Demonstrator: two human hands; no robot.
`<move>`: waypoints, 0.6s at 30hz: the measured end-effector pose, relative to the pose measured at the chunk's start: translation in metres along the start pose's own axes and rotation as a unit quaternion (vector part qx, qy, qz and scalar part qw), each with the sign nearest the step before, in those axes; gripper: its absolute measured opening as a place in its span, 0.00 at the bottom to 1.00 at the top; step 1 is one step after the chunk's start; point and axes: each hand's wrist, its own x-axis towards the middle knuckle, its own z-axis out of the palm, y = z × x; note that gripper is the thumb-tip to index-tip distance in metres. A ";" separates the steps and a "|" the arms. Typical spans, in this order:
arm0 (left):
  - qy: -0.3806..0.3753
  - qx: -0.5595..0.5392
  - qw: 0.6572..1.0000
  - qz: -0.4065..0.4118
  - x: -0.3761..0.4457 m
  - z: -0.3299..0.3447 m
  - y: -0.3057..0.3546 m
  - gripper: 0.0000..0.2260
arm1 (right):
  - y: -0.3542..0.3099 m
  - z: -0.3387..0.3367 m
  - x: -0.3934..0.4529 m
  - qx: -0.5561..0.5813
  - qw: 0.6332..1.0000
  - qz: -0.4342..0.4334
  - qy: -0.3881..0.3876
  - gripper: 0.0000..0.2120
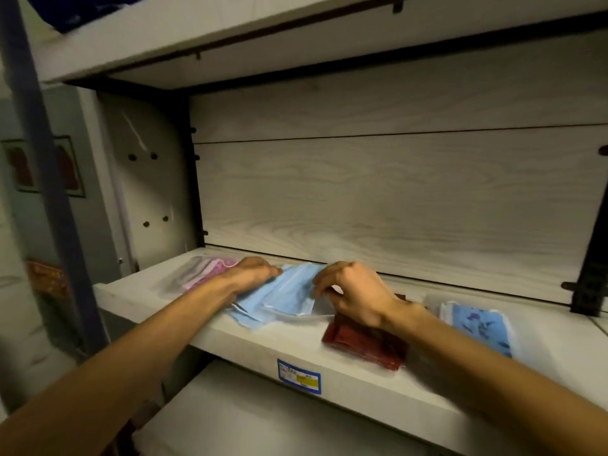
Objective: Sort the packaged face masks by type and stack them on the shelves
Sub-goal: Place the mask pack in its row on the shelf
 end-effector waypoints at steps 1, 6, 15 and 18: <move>-0.010 0.020 1.000 0.006 0.006 -0.001 -0.003 0.14 | -0.001 0.003 0.005 0.010 1.000 0.018 -0.015 0.18; -0.069 0.075 0.995 0.018 0.024 -0.008 -0.025 0.21 | -0.015 0.012 0.018 -0.007 0.986 0.092 -0.136 0.31; -0.139 0.239 0.958 0.071 0.033 -0.008 -0.048 0.32 | -0.045 0.010 0.000 -0.012 0.979 0.185 -0.089 0.29; -0.126 0.167 0.976 0.059 0.028 -0.006 -0.045 0.37 | -0.054 0.000 -0.017 -0.054 0.976 0.199 -0.063 0.26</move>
